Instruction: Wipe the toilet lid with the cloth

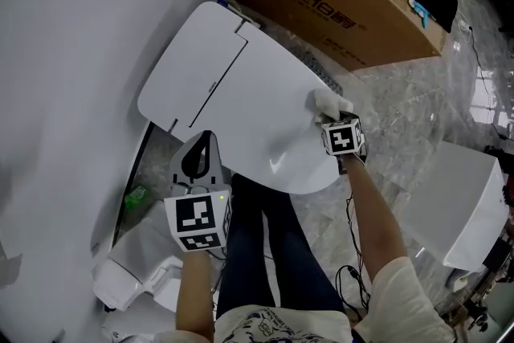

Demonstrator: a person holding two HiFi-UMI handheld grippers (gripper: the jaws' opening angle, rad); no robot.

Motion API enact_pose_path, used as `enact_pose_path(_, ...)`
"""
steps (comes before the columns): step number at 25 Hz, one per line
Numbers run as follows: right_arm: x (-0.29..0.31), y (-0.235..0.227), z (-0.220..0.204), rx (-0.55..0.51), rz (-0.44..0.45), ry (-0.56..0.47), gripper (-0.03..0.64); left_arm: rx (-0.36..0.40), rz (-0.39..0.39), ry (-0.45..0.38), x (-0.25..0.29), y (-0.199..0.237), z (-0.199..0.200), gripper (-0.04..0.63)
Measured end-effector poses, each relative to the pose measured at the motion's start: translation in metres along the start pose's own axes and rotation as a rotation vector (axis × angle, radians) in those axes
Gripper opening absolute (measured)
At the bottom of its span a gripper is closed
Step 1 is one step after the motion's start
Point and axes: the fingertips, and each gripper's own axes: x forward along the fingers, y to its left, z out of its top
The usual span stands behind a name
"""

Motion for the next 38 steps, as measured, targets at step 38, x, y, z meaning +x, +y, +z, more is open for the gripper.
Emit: enact_pose_path(38, -0.037, 0.013, -0.147, 0.613, -0.195, 0.201, 0.109, -0.045, 0.007, -0.011, -0.034, 0.007, -0.021, 0.009)
